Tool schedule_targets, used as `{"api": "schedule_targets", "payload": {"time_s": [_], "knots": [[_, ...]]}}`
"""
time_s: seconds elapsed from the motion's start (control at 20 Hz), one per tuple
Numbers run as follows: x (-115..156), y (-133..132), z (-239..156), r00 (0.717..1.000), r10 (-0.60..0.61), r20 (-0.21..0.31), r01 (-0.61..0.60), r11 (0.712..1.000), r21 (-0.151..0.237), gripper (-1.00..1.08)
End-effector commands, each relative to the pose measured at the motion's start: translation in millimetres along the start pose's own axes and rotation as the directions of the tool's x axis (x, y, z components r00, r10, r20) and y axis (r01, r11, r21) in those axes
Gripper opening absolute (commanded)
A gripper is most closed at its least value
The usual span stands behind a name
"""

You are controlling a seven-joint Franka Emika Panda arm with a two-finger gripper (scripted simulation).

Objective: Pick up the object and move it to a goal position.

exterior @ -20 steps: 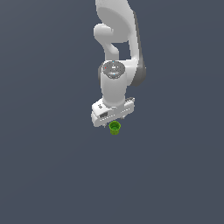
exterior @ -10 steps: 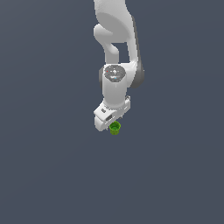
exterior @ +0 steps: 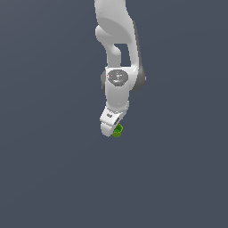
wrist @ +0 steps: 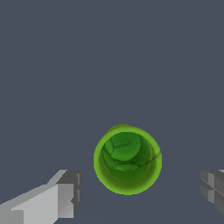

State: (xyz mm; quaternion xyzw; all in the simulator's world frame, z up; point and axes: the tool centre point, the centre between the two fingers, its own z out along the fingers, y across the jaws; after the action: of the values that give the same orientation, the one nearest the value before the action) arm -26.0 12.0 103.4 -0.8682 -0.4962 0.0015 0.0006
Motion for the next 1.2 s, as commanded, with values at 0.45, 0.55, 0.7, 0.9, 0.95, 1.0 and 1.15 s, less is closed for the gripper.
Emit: {"api": "schedule_targets", "payload": {"time_s": [0.45,0.55,0.7,0.9,0.95,1.0,1.15], "knots": [[-1,-6,10,0.982,-0.191,-0.001,0.191,0.982,-0.003,1.0],[-1,-6,10,0.979,-0.203,-0.001,0.203,0.979,-0.003,1.0],[-1,-6,11,0.978,-0.209,-0.001,0.209,0.978,-0.003,1.0],[-1,-6,14,0.979,-0.205,-0.001,0.205,0.979,-0.003,1.0],[-1,-6,16,0.979,-0.205,-0.001,0.205,0.979,-0.003,1.0],[-1,-6,19,0.979,-0.205,-0.001,0.205,0.979,-0.003,1.0],[-1,-7,32,0.978,-0.207,-0.001,0.207,0.978,-0.003,1.0]]}}
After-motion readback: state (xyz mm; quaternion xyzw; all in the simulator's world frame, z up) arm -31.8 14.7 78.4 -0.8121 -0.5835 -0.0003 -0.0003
